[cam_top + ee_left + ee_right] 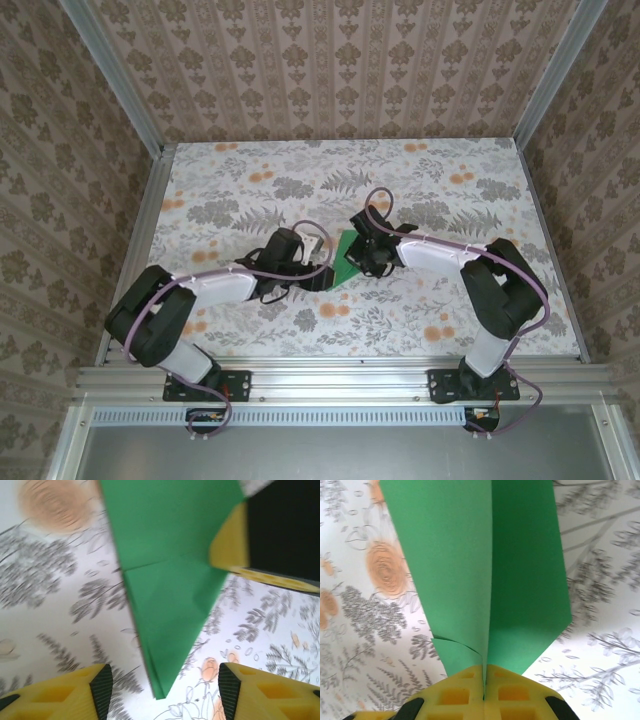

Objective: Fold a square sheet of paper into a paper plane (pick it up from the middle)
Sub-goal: Fourth fold the wing at the center of the table.

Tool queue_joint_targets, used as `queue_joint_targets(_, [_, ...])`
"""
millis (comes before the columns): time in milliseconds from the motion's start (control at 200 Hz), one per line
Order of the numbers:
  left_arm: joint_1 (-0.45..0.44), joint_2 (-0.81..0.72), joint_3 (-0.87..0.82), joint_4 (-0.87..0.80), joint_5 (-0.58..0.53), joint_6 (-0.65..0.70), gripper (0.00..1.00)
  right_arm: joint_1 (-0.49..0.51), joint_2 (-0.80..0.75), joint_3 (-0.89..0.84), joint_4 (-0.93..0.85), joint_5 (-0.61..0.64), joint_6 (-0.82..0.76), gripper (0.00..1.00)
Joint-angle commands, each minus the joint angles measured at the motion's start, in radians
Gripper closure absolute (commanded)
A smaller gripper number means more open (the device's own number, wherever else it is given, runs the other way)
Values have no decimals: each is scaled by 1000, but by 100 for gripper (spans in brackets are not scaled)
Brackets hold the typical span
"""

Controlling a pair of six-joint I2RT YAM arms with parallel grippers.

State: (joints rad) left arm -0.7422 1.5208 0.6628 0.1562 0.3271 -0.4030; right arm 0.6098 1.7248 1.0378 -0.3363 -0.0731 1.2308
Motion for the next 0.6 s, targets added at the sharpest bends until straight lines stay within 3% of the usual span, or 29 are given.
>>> queue_joint_targets(0, [-28, -18, -26, 128, -15, 148, 37, 6, -9, 31, -97, 41, 82, 100])
queue_joint_targets(370, [-75, 75, -25, 212, -40, 276, 42, -10, 5, 37, -55, -33, 191, 100])
queue_joint_targets(595, [-103, 115, -29, 253, -102, 349, 50, -23, 6, 34, -33, -74, 210, 100])
